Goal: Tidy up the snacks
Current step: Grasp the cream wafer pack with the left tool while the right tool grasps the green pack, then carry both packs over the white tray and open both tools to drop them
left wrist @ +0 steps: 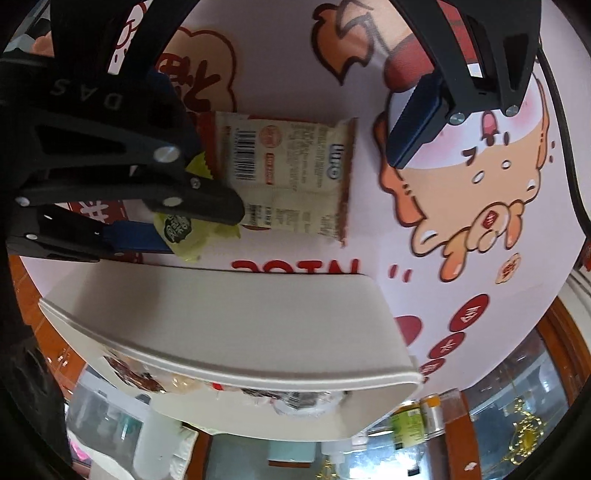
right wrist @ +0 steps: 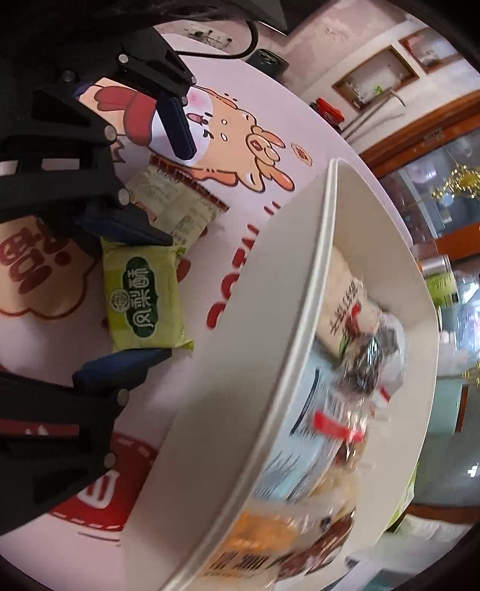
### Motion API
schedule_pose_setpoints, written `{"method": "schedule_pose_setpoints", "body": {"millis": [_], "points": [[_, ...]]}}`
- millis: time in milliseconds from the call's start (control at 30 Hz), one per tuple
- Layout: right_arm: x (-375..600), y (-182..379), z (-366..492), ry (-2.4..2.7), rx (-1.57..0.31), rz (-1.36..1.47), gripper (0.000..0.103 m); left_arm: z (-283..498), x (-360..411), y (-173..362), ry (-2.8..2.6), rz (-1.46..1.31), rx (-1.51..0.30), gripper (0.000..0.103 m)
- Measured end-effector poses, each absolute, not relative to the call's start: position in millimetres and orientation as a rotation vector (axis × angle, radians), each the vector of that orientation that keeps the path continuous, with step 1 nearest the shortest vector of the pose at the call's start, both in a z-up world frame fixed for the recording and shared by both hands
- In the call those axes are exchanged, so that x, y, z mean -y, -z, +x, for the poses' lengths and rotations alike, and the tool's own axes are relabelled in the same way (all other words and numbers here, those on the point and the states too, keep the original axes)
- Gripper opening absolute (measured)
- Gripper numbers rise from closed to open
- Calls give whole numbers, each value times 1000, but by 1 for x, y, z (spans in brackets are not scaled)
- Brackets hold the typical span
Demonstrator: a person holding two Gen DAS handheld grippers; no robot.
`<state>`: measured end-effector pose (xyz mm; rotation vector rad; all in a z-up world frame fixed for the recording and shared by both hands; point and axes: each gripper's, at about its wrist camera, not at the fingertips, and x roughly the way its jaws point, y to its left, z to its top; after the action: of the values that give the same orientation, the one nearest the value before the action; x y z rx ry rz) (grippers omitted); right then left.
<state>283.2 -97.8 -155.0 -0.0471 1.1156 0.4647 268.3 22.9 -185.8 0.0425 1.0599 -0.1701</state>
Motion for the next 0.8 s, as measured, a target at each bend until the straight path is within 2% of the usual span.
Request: {"method": "schedule_pose_setpoints", "body": {"millis": [367,467,500,533,600,633,800], "points": [[147,158,278,-300,-1107,26,52,273,-16,189,154,88,-1069,100],[153,157,275,-290,-1105,37,52,274,-16,187,154,89,-1055,87],[155,158,274,-292,-1106,40,52,274,-15,185,160,91,-1043,75],[155,158,272,-293,-1106,40,52,273,-16,184,162,94,-1039,67],[154,158,270,-293,-1108,39,52,274,-14,182,165,97,-1042,60],[155,158,268,-295,-1109,40,52,273,-14,181,169,94,-1039,51],[154,155,257,-293,-1111,41,52,268,-13,178,151,85,-1037,49]]}}
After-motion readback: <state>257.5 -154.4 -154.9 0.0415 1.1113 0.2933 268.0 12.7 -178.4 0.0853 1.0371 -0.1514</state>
